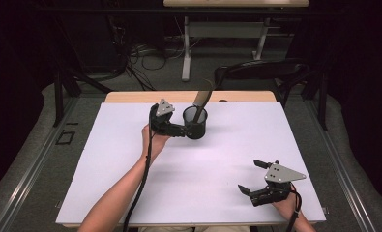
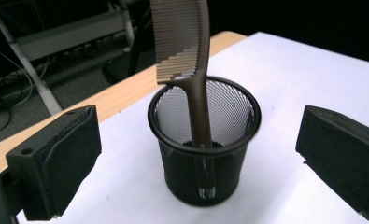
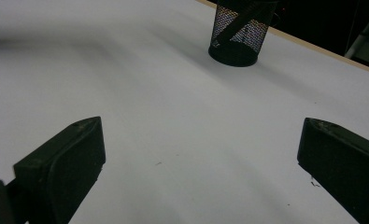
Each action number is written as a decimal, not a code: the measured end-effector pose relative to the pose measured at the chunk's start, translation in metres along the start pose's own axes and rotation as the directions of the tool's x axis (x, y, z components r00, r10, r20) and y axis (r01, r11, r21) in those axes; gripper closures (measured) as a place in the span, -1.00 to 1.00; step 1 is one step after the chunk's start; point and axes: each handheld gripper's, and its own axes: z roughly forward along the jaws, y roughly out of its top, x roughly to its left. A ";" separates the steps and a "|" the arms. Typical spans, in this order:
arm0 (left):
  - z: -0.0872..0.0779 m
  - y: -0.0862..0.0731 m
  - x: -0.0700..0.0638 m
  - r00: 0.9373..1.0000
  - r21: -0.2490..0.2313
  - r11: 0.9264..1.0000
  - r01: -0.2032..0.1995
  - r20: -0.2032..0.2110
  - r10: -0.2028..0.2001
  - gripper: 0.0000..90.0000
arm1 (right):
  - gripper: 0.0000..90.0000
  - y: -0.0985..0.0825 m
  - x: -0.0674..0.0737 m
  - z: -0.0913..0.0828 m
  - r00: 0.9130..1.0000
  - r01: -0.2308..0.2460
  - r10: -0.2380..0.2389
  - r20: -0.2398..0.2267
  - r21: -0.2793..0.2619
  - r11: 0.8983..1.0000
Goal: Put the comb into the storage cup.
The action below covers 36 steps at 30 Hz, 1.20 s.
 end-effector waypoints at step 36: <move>-0.065 -0.039 0.000 0.998 0.176 0.982 -0.068 0.000 0.069 -0.99 | -0.99 0.000 0.000 0.001 1.000 -0.001 0.001 0.000 0.001 1.000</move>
